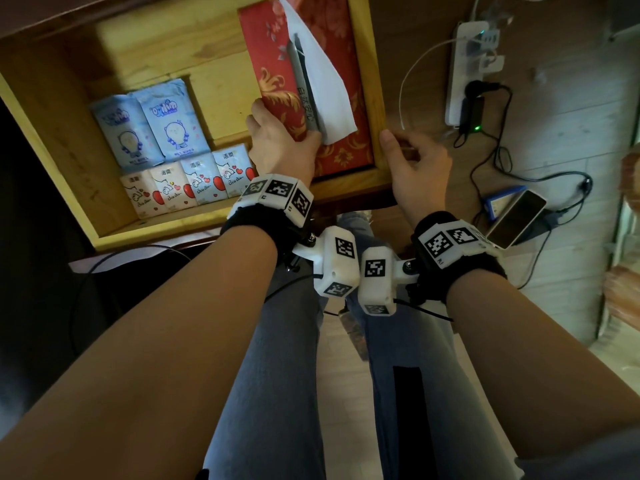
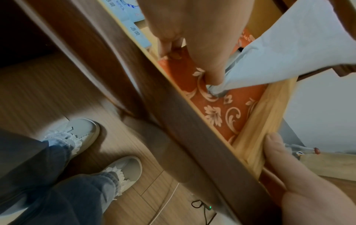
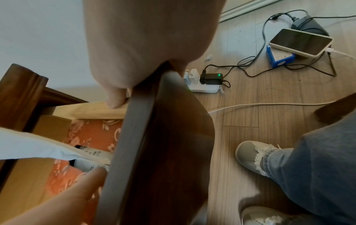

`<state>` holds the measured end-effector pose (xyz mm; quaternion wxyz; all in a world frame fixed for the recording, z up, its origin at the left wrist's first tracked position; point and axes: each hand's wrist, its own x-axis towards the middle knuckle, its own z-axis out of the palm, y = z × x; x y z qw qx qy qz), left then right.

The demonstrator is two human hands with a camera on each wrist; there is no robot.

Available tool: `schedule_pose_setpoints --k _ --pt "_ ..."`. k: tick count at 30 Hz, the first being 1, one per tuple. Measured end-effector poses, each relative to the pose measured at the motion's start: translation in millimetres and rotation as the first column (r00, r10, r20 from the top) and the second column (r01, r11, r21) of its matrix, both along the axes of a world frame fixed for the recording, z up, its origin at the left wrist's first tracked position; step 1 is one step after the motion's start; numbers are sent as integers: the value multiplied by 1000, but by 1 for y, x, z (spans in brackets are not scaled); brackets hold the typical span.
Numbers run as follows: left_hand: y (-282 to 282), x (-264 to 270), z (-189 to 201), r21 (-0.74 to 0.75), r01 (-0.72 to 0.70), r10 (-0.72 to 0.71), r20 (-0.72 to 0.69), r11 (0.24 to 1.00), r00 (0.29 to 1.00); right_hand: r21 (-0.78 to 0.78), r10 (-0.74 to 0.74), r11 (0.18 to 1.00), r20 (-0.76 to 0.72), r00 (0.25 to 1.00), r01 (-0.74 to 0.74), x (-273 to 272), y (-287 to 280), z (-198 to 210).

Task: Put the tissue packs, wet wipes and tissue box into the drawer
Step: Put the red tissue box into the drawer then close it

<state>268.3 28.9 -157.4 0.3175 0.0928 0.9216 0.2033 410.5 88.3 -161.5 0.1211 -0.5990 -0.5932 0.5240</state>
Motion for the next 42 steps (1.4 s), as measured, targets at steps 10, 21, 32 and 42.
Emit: schedule_pose_setpoints --k 10,21,32,42 --pt "-6 5 4 -40 82 -79 73 996 994 36 -2 999 18 1000 1 -3 -1 -1" --pt "-36 -3 18 -25 203 -195 189 979 962 66 36 997 117 992 -44 -3 -9 14" --pt "-109 -8 64 -29 -26 29 77 999 997 114 368 899 326 871 -423 -5 -57 48" --pt "-116 -10 53 -38 13 -5 200 999 980 85 472 833 406 783 -546 -14 -53 36"
